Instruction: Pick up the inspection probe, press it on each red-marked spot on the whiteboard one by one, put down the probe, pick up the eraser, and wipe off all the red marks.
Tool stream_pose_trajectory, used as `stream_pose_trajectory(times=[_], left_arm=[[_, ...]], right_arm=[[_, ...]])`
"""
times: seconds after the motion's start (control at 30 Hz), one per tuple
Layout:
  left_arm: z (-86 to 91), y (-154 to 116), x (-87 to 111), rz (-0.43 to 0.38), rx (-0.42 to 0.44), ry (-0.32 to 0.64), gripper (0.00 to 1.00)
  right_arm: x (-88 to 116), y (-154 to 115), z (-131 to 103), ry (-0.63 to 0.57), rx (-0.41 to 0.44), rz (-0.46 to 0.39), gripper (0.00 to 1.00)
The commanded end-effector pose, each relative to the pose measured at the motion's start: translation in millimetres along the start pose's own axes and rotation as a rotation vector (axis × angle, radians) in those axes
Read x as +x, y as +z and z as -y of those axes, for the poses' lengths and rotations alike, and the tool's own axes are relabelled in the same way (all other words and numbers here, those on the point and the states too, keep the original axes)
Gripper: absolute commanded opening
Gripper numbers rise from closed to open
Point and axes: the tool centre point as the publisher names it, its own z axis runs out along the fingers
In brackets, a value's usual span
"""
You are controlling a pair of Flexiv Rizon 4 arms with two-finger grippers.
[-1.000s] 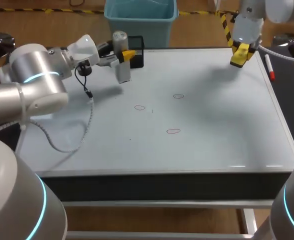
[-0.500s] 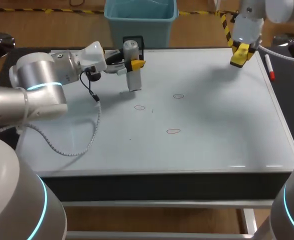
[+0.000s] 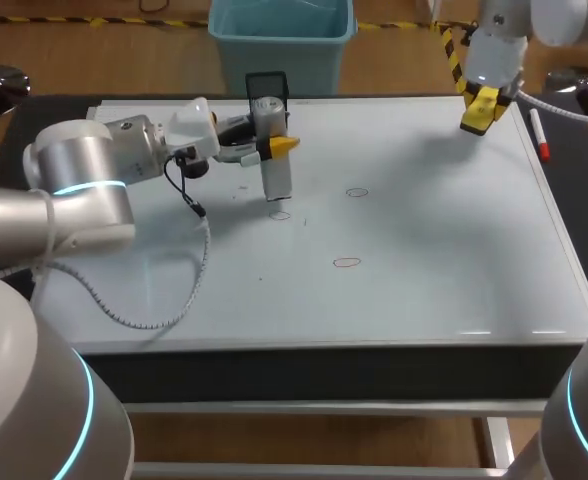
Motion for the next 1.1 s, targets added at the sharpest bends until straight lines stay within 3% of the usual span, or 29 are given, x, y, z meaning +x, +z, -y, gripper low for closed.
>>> stream_pose_trajectory(times=[0.03, 1.1], left_arm=[[5.7, -1, 8.3, 0.005, -0.032, -0.005, 0.0], [-22.2, -3, 22.3, -0.024, -0.023, -0.029, 0.0]], right_arm=[[1, -1, 0, -0.002, 0.001, -0.002, 0.0], [1, -1, 0, -0.002, 0.001, -0.002, 0.0]])
